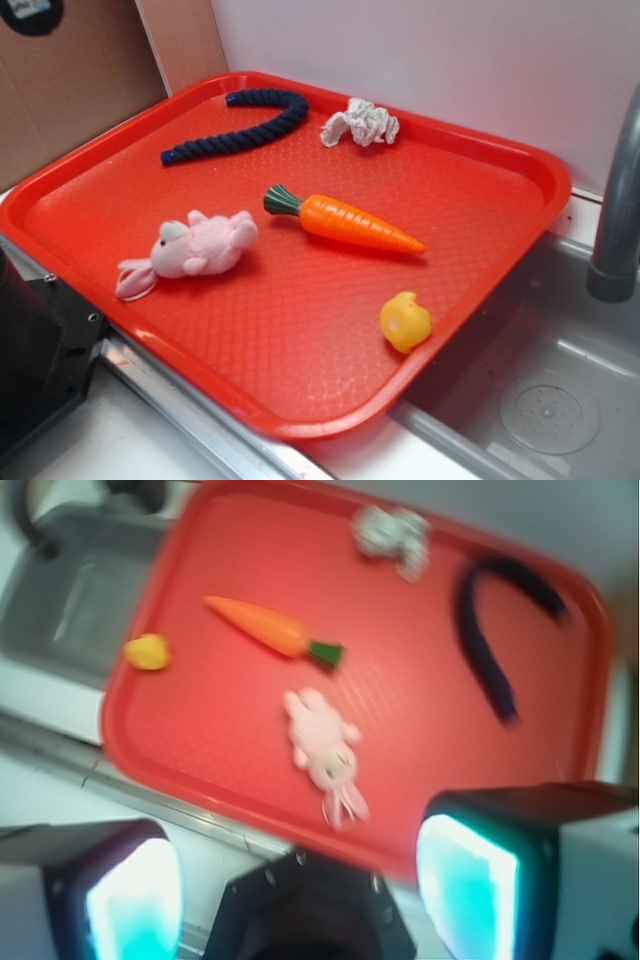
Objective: Grab the yellow duck.
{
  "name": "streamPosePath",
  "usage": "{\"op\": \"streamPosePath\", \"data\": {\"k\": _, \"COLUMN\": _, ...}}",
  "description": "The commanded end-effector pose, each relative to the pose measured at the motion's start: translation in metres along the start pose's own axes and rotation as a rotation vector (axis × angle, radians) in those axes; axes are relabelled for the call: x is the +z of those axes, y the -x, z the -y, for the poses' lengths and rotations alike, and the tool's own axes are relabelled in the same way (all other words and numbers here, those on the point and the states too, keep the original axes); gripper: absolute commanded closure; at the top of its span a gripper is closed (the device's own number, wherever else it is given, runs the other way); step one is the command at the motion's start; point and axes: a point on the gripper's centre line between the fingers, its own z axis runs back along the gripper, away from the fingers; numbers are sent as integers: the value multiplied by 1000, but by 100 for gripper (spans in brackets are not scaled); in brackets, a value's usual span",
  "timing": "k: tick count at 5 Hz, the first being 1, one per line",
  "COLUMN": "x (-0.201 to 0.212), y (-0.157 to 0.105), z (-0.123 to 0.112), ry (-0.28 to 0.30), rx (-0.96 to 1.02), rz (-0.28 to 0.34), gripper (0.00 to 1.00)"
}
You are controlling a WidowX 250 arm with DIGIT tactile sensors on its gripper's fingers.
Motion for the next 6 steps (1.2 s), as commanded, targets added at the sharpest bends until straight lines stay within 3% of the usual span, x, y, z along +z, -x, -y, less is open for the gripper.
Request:
{"op": "streamPosePath", "data": {"k": 1, "x": -25, "y": -27, "z": 19, "ry": 70, "rx": -331, "rz": 140, "gripper": 0}}
{"op": "streamPosePath", "data": {"k": 3, "x": -68, "y": -44, "z": 50, "ry": 126, "rx": -450, "rz": 214, "gripper": 0}}
{"op": "streamPosePath", "data": {"k": 4, "x": -97, "y": -59, "z": 49, "ry": 156, "rx": -495, "rz": 202, "gripper": 0}}
{"op": "streamPosePath", "data": {"k": 5, "x": -122, "y": -67, "z": 60, "ry": 245, "rx": -538, "rz": 196, "gripper": 0}}
{"op": "streamPosePath", "data": {"k": 6, "x": -147, "y": -76, "z": 64, "ry": 241, "rx": -578, "rz": 166, "gripper": 0}}
